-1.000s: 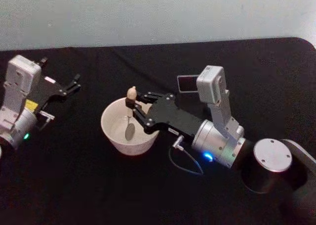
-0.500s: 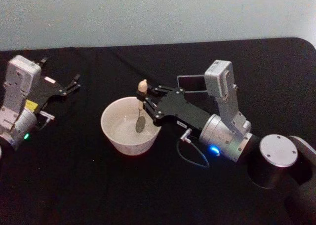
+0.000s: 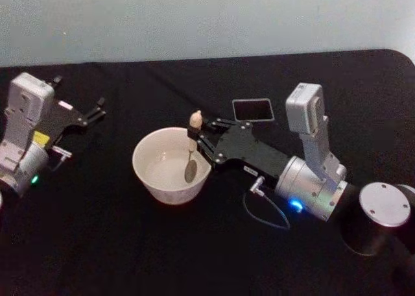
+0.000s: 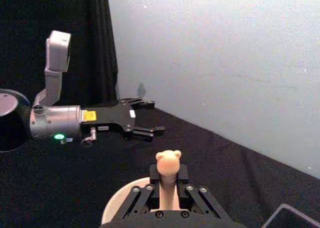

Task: Pick up the stirring spoon with one hand, stir inside the cup, then place it back in its original position.

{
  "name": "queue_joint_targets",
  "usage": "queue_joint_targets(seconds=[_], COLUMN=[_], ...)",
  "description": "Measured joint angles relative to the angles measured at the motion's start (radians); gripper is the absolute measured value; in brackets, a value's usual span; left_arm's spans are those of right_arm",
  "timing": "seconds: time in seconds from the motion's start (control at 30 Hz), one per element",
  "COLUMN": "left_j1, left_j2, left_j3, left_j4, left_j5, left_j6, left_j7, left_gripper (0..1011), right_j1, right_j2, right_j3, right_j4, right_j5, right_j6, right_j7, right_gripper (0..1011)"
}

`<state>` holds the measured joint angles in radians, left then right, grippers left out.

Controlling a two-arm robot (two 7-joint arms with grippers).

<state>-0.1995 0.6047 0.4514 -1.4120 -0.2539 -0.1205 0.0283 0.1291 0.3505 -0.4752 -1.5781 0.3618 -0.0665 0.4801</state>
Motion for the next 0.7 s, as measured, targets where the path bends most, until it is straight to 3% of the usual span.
queue_joint_targets(seconds=[0.33, 0.7], left_j1=[0.000, 0.000], left_j2=[0.000, 0.000], left_j3=[0.000, 0.000], left_j4=[0.000, 0.000], left_j5=[0.000, 0.000], left_j6=[0.000, 0.000], left_j7=[0.000, 0.000], left_gripper=[1001, 1001], right_j1=[-0.020, -0.002], right_j2=[0.018, -0.008], right_j3=[-0.018, -0.049], right_j4=[-0.036, -0.016], right_j5=[0.011, -0.004], right_j6=[0.005, 0.004], right_j7=[0.015, 0.009], right_gripper=[195, 195])
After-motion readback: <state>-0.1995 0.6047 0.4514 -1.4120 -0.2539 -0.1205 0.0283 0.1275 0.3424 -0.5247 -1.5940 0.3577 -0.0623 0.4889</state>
